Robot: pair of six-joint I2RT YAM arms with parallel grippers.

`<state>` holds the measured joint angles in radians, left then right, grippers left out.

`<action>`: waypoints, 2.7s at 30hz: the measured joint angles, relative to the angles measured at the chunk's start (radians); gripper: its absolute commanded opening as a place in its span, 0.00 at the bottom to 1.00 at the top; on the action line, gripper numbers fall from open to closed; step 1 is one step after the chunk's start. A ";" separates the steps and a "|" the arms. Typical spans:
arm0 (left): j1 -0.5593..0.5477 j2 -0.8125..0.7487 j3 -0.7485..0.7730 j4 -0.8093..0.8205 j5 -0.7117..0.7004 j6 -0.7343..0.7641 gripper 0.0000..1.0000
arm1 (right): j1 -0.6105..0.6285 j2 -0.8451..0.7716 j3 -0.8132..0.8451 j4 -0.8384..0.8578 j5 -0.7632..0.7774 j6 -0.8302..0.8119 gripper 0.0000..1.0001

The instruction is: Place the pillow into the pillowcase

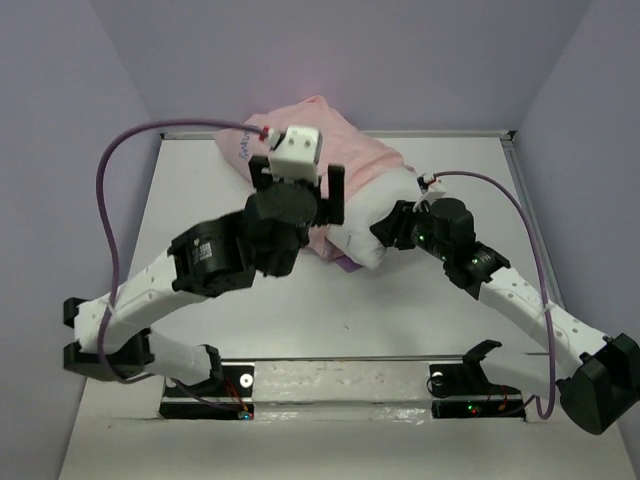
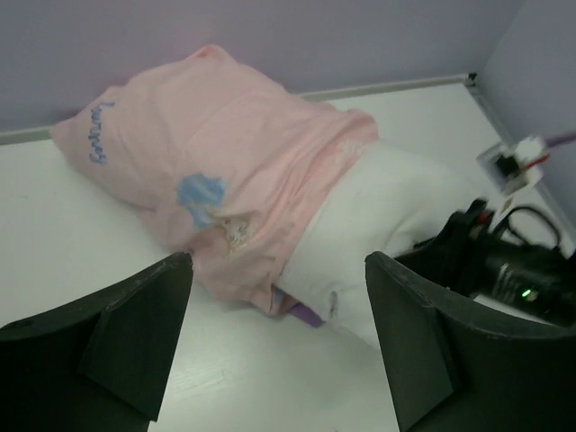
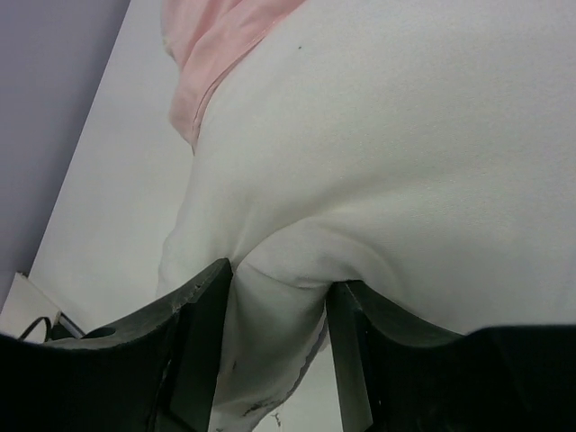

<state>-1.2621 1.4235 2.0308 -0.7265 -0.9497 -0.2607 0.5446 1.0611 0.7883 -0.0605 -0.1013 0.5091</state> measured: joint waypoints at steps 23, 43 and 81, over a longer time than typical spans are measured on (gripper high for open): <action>0.427 -0.282 -1.819 1.446 0.458 -0.630 0.88 | 0.040 0.062 0.016 -0.005 -0.154 0.021 0.34; 0.542 0.361 -1.733 2.049 0.664 -0.627 0.56 | 0.047 0.086 0.017 0.020 -0.196 0.038 0.32; 1.201 -0.587 -1.879 1.360 0.875 -0.612 0.00 | -0.068 0.192 0.248 -0.052 -0.185 -0.201 0.60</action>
<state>-0.0608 0.8360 0.1516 0.6334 -0.0742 -0.8726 0.4763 1.2530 1.0363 -0.1123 -0.2867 0.3080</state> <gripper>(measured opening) 0.037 0.746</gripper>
